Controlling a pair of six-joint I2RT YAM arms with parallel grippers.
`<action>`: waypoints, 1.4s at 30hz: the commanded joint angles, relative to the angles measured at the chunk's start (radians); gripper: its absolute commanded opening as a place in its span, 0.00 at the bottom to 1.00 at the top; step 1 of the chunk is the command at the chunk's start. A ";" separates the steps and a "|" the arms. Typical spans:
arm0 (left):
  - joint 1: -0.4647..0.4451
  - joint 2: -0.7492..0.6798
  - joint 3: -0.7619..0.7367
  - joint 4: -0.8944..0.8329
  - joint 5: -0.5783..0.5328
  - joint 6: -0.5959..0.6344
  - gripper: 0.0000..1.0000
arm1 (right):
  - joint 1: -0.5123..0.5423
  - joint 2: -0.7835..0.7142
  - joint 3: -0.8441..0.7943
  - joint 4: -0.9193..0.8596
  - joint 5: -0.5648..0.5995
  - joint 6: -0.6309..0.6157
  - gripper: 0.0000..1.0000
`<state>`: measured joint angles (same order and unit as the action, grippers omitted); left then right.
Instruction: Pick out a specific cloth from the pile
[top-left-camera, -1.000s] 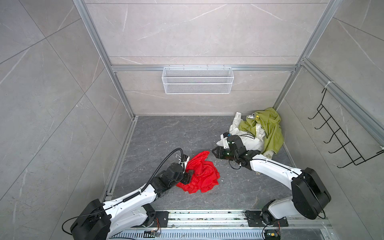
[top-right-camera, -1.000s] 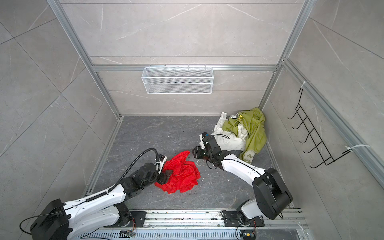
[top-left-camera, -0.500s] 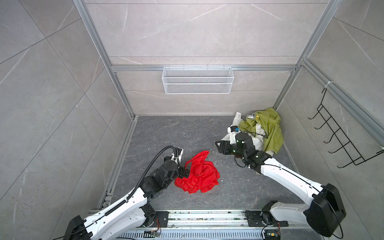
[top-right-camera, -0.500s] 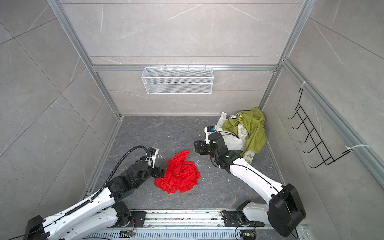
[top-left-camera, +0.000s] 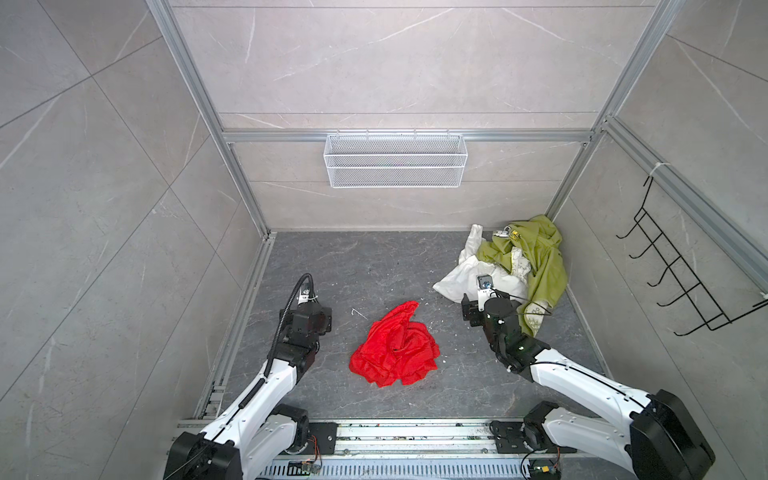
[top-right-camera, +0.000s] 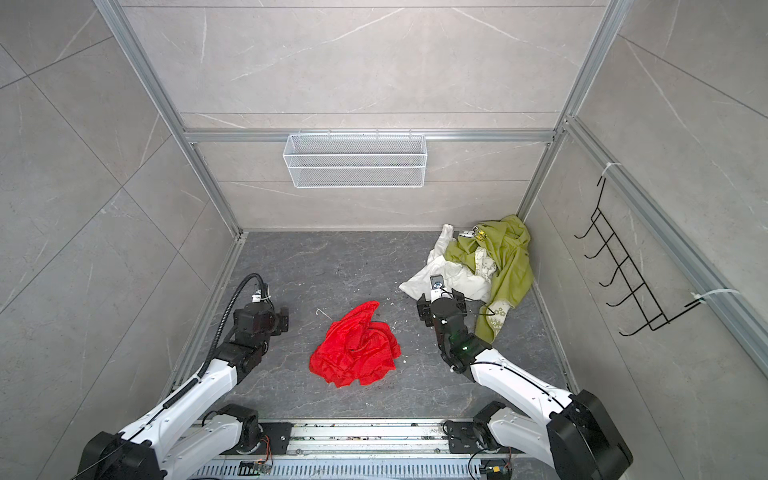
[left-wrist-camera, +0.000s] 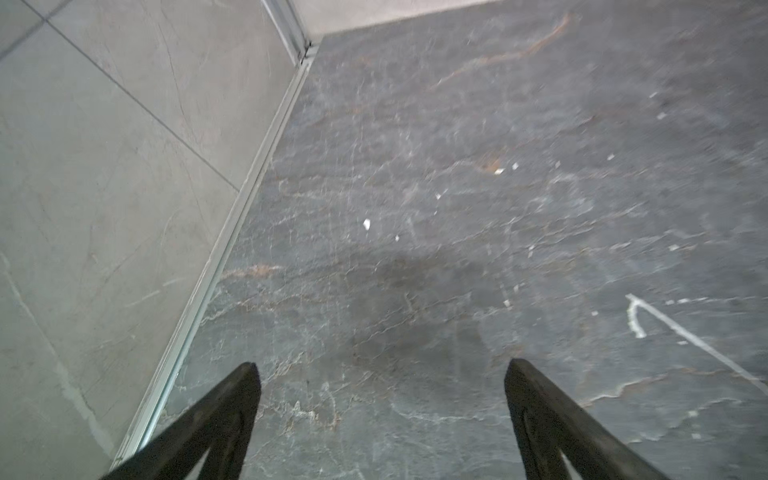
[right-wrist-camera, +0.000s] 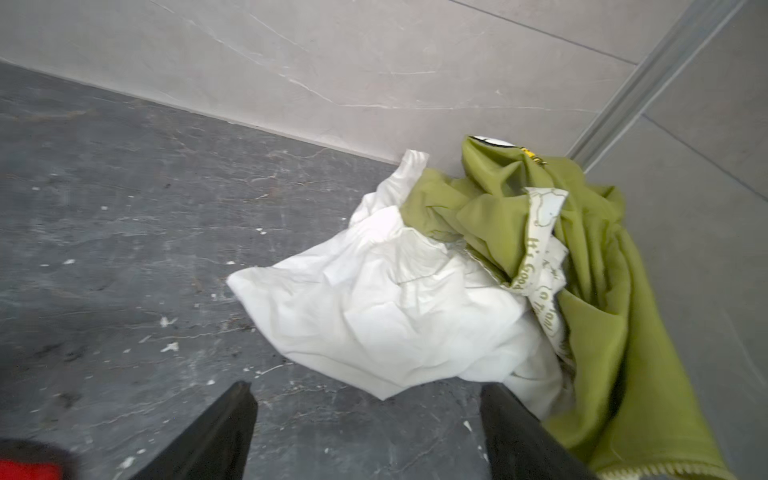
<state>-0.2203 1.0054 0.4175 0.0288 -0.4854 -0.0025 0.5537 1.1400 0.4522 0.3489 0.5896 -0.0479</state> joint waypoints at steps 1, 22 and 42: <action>0.053 0.060 -0.004 0.186 0.093 0.093 0.94 | -0.021 0.054 -0.086 0.235 0.101 -0.059 0.89; 0.143 0.337 -0.006 0.557 0.235 0.086 0.90 | -0.213 0.293 -0.251 0.815 -0.137 -0.107 0.90; 0.239 0.466 -0.031 0.753 0.345 -0.007 0.88 | -0.391 0.339 -0.231 0.778 -0.375 0.017 0.82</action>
<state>0.0048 1.4635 0.3946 0.6960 -0.1749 0.0254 0.1772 1.4563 0.2073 1.1122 0.2668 -0.0601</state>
